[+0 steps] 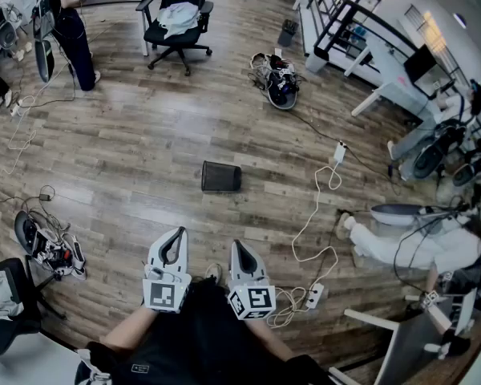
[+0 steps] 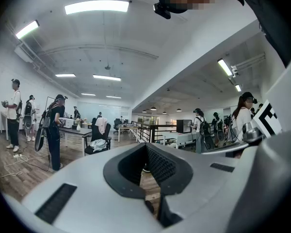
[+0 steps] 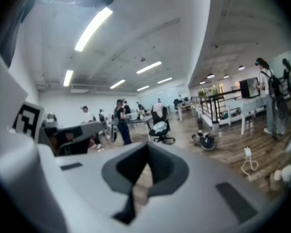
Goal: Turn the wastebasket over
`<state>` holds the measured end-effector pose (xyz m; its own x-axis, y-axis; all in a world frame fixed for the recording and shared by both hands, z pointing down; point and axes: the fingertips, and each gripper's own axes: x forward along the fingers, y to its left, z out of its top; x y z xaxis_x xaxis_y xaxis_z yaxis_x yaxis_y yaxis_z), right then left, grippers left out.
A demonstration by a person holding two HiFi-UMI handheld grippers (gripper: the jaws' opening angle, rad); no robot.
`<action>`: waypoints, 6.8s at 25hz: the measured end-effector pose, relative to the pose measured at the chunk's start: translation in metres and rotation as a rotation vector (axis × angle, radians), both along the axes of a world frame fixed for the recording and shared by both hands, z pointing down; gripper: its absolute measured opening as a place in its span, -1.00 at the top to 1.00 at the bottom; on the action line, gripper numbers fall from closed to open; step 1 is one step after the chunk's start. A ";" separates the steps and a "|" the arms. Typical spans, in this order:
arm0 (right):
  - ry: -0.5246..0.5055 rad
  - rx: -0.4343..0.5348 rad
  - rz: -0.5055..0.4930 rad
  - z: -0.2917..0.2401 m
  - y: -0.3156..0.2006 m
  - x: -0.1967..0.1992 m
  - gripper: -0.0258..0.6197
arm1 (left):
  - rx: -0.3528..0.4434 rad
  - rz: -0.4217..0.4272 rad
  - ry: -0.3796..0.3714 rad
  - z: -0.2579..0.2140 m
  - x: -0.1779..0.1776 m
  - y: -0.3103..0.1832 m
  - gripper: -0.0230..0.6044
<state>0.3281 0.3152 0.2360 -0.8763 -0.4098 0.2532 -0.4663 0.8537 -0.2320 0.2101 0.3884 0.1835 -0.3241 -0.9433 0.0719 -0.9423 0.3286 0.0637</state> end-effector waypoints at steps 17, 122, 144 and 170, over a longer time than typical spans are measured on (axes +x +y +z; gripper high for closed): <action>-0.006 -0.049 -0.052 0.012 -0.010 0.022 0.83 | -0.024 -0.034 0.024 0.009 0.028 -0.011 0.82; 0.760 -0.558 0.554 0.668 -0.205 -0.278 0.44 | -0.172 1.039 0.136 0.282 -0.252 -0.379 0.82; 0.912 -0.646 0.374 0.825 -0.190 -0.274 0.40 | -0.419 0.916 0.048 0.475 -0.279 -0.417 0.82; 1.074 -0.748 0.474 0.906 -0.183 -0.241 0.44 | -0.478 0.887 0.071 0.560 -0.267 -0.440 0.82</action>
